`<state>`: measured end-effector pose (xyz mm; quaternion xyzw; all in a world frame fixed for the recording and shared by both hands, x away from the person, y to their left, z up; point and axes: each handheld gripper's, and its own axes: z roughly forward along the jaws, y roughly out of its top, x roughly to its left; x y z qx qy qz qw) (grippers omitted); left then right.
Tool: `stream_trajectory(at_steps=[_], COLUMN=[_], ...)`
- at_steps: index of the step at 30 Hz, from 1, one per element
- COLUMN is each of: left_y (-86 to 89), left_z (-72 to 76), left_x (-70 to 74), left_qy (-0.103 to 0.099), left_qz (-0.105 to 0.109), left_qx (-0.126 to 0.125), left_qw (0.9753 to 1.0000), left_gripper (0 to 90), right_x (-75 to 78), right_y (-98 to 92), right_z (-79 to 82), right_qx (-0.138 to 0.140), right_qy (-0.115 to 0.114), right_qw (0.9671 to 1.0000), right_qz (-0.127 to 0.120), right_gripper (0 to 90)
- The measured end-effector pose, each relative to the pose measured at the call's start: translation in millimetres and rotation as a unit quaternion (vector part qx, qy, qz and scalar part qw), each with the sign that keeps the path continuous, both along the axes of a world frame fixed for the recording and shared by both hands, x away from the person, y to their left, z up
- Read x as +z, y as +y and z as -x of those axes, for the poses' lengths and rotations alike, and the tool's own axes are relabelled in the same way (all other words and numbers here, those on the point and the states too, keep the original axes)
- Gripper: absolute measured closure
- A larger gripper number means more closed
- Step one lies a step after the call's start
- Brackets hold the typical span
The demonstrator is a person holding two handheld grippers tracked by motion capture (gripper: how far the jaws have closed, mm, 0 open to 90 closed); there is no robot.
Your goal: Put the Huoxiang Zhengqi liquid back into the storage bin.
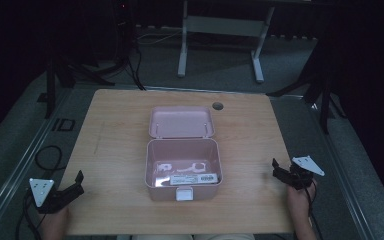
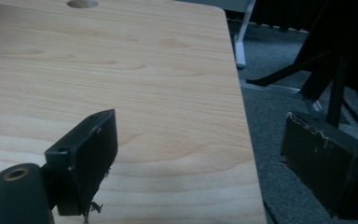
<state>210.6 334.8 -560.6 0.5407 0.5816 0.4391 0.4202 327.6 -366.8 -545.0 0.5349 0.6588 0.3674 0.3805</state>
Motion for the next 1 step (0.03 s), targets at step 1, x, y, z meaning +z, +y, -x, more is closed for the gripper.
stream_trajectory(at_steps=[1], left_y=[-0.2], left_z=[0.1], left_x=[0.0], left_qy=[0.000], left_qz=[-0.001], left_qx=[-0.001], left_qw=[1.0000], left_gripper=[1.6], right_x=[0.0], right_y=[0.1], right_z=[0.2], right_qx=[0.000], right_qy=[-0.002], right_qw=[1.0000], right_qz=[0.001], right_gripper=[11.2])
